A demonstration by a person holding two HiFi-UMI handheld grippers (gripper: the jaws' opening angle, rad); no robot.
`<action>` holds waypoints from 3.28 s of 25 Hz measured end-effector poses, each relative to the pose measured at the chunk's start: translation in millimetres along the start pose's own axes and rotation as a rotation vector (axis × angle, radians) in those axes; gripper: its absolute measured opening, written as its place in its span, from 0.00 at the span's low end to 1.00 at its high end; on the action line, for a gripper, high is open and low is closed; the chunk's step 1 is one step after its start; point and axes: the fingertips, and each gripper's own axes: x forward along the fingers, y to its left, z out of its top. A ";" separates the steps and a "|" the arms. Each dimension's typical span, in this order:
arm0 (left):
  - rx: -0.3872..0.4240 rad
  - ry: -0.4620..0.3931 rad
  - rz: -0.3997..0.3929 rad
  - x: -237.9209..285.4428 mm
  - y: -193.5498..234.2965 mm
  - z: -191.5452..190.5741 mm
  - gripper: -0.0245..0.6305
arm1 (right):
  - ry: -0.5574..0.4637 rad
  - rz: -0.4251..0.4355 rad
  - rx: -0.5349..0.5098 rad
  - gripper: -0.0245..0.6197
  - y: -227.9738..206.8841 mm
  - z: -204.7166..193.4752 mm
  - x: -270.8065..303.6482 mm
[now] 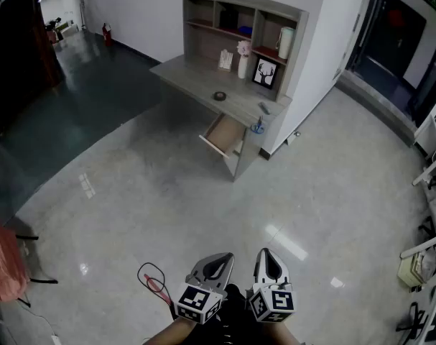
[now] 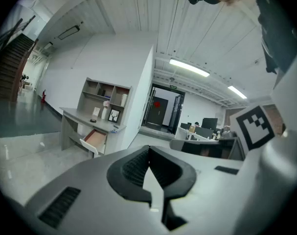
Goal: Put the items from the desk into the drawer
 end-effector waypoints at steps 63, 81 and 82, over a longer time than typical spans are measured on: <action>0.006 0.051 0.130 176.9 42.9 16.3 0.05 | 0.039 0.059 0.120 0.05 -131.2 26.4 130.5; 0.017 0.112 0.102 275.1 126.0 59.0 0.05 | 0.080 0.020 0.166 0.05 -157.9 54.3 259.3; 0.018 0.113 0.100 279.8 132.1 62.0 0.05 | 0.082 0.015 0.174 0.05 -158.4 54.7 265.6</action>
